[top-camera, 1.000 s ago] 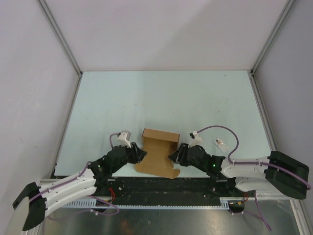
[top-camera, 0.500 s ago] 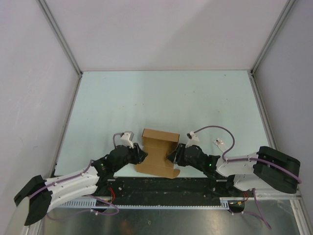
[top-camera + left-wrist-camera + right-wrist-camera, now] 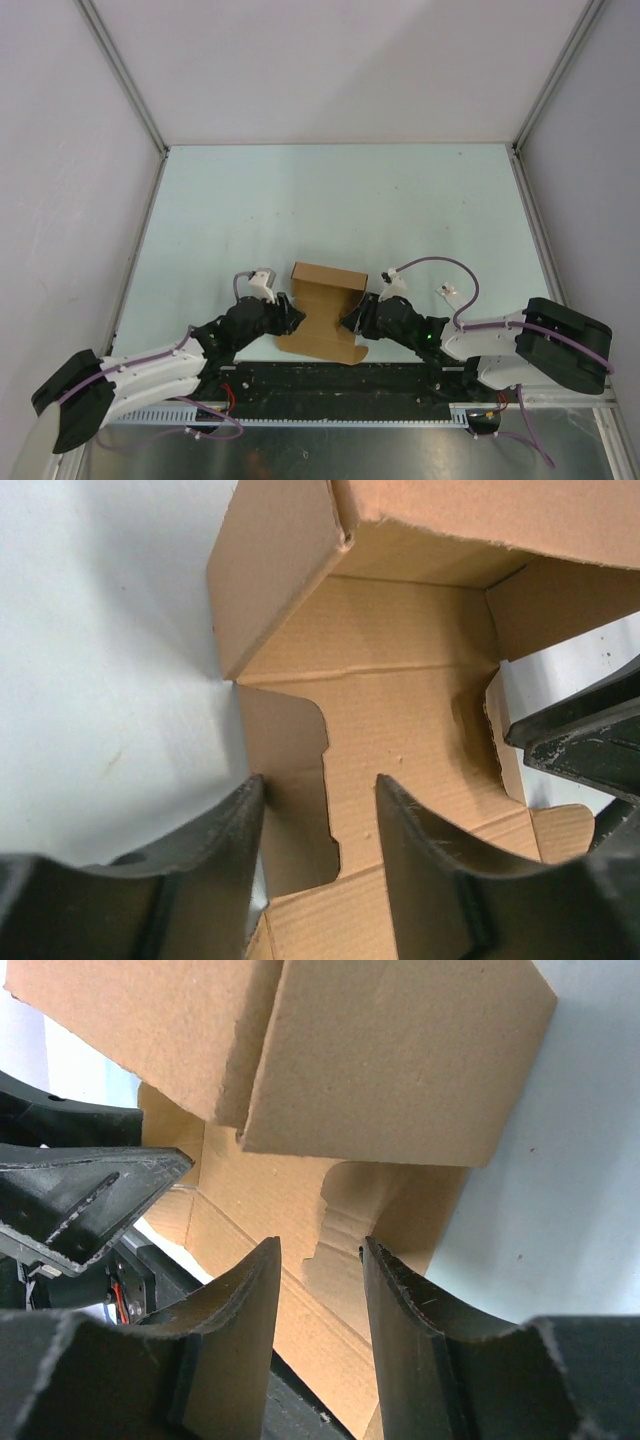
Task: Fold the paper box
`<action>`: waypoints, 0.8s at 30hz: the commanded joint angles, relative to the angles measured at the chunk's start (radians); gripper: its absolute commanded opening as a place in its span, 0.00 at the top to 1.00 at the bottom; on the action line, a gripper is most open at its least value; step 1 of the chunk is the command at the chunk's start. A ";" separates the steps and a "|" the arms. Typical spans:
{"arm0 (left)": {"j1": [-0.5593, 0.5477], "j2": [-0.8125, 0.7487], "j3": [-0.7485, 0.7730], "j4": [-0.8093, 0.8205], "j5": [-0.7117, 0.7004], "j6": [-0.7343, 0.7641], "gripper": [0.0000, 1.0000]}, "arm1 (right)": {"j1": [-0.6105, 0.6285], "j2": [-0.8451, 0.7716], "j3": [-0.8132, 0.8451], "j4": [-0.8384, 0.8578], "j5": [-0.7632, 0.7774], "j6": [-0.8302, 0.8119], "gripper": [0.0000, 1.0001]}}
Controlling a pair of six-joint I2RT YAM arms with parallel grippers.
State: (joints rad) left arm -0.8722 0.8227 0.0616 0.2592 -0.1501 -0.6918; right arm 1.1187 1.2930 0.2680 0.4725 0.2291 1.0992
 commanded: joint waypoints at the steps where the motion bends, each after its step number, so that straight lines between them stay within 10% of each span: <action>1: -0.013 0.039 -0.002 0.043 0.063 0.009 0.43 | 0.000 0.011 0.028 0.015 -0.005 0.004 0.56; 24: -0.014 -0.174 0.079 -0.132 0.095 0.028 0.31 | -0.002 0.002 0.028 -0.002 -0.007 -0.001 0.56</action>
State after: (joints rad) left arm -0.8753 0.7246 0.0772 0.1799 -0.1005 -0.6777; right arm 1.1175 1.2930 0.2691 0.4736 0.2241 1.0985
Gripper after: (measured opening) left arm 0.684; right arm 0.439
